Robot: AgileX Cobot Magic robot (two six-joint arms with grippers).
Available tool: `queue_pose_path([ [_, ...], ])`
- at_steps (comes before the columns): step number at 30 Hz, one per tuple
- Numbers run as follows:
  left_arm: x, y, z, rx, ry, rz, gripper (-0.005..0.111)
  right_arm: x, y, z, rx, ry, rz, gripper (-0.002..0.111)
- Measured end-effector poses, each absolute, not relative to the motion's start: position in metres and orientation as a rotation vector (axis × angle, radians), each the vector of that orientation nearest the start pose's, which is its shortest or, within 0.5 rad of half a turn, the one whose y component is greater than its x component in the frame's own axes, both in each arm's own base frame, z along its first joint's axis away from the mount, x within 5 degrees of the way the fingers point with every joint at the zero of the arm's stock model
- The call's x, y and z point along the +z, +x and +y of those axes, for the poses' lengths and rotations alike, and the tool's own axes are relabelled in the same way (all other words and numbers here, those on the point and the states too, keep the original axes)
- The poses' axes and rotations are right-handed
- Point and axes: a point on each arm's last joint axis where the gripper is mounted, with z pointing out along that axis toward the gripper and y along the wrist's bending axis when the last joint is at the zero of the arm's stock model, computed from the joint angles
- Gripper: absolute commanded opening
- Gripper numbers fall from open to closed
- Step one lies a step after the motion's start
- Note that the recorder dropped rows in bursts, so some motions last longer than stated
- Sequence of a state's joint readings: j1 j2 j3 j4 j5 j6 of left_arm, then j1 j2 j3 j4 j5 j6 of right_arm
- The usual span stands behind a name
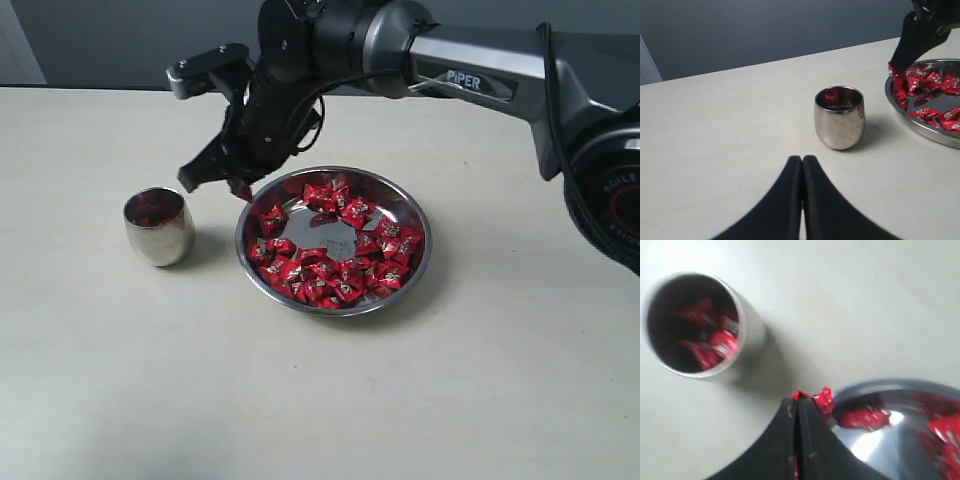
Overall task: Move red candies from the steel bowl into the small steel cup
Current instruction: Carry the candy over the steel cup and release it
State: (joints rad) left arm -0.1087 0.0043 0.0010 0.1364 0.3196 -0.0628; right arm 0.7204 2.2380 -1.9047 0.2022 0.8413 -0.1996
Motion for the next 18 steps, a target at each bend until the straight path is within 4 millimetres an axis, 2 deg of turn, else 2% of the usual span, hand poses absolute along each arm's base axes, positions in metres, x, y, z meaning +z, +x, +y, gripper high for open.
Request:
queue_pose_path([
  [3,0.184,0.054,-0.002,0.009,0.128,1.801,0.000,0.210,0.352,0.358,0.573,-1.106,2.370,-0.001],
  [8,0.184,0.054,-0.002,0.009,0.128,1.801,0.000,0.211,0.338,0.384,0.679,-1.136,2.252,-0.001],
  [18,0.184,0.054,-0.002,0.009,0.128,1.801,0.000,0.193,0.342,0.392,0.688,-1.099,2.231,-0.001],
])
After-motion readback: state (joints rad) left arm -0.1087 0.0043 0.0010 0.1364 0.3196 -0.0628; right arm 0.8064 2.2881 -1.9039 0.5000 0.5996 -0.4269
